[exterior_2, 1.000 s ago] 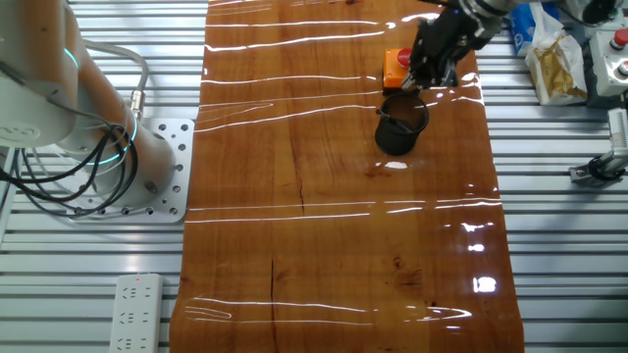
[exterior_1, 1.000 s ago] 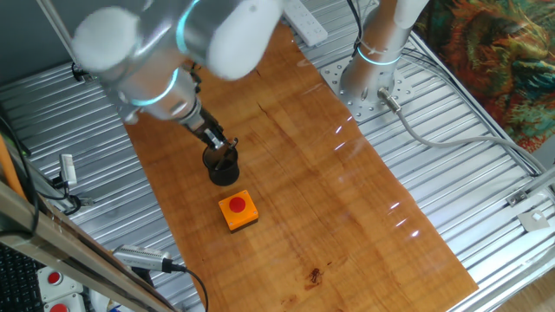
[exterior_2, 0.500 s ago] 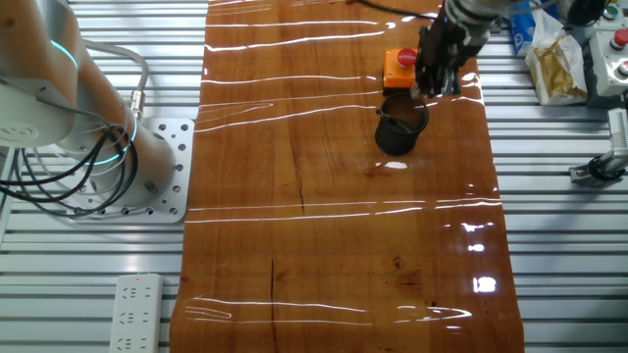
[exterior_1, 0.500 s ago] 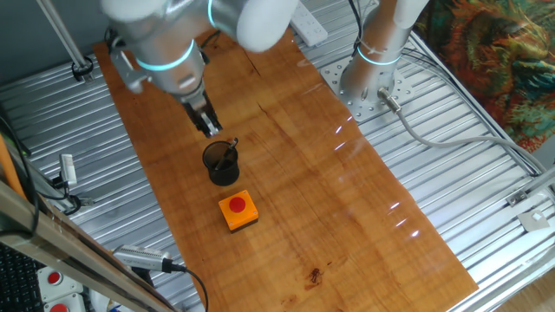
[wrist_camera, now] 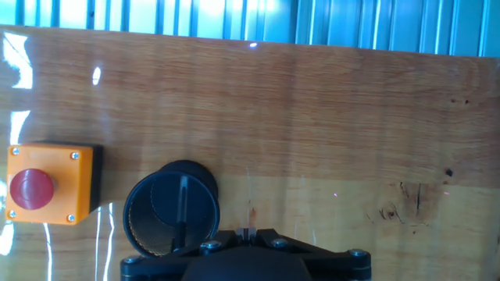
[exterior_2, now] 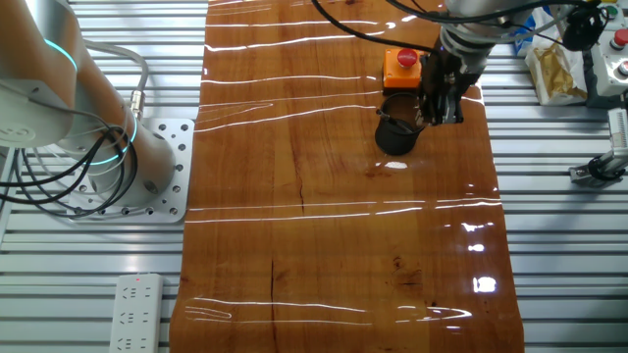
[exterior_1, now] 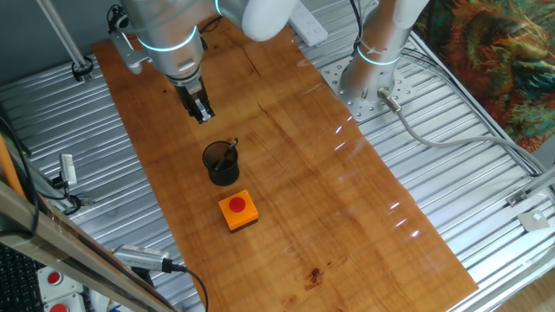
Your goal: Put the pen into the pen holder
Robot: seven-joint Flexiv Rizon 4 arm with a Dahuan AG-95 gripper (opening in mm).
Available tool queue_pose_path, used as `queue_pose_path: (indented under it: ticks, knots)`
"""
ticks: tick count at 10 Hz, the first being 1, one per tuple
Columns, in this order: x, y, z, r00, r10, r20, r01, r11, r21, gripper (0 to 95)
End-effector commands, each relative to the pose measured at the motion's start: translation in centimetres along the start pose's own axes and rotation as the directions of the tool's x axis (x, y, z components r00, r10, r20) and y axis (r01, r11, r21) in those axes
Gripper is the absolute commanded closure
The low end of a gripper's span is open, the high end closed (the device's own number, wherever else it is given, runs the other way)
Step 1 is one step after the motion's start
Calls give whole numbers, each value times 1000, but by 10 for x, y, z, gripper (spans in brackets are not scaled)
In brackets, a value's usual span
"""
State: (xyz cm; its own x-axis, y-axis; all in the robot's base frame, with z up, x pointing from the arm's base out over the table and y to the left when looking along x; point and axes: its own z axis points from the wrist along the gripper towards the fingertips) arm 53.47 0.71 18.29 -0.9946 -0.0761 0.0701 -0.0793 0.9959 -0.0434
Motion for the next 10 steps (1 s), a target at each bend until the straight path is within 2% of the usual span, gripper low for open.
queue_pose_path:
  ticks: [1, 10]
  knots:
    - [0, 1, 0, 1000, -10, -2, 10, 1000, -5, 950]
    - [0, 1, 0, 1000, -16, 11, 16, 1000, -10, 950]
